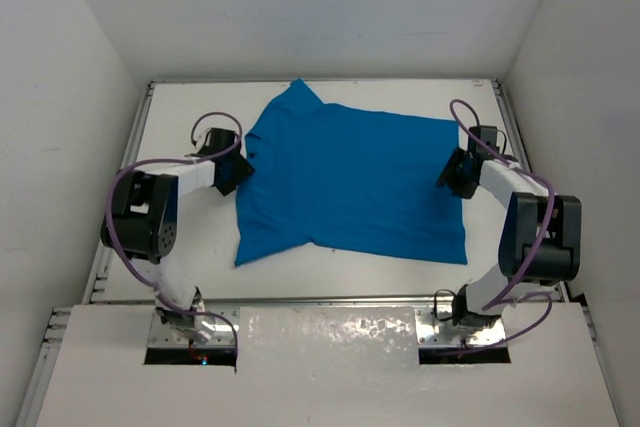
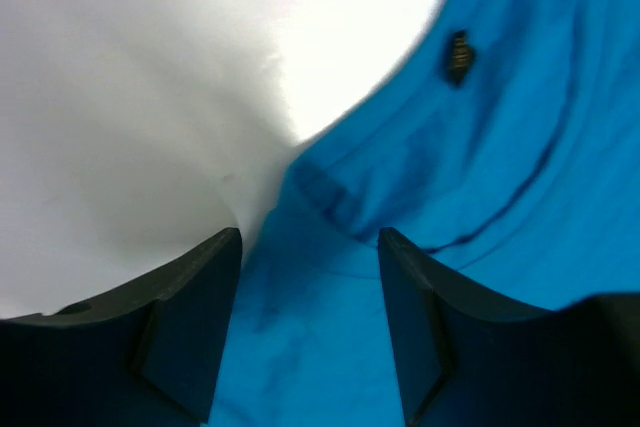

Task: Fold and stack the t-shirts
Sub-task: Flatten out the tshirt

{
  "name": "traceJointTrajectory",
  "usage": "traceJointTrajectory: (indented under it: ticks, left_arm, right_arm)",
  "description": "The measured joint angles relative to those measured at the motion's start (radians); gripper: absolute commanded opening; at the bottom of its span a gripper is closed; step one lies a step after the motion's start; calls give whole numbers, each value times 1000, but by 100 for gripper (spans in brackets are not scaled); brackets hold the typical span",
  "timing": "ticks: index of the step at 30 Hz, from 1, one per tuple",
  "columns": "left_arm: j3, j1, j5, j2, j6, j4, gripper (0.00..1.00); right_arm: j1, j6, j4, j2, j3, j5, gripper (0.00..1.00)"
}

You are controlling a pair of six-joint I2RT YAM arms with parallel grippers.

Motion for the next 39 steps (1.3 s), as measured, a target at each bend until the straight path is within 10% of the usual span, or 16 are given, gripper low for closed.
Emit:
traceJointTrajectory:
  ticks: [7,19,39]
  left_arm:
    - [-68,1,-92,-84,30,-139,34]
    - [179,-45,-241,-72,198,-328,49]
    - [-76,-86,-131,-458,89,-558,47]
  right_arm:
    - [0,3,3,9,0,0,47]
    - [0,-1,-5,-12,0,1,47]
    - [0,199,-405,-227,-55,113,42]
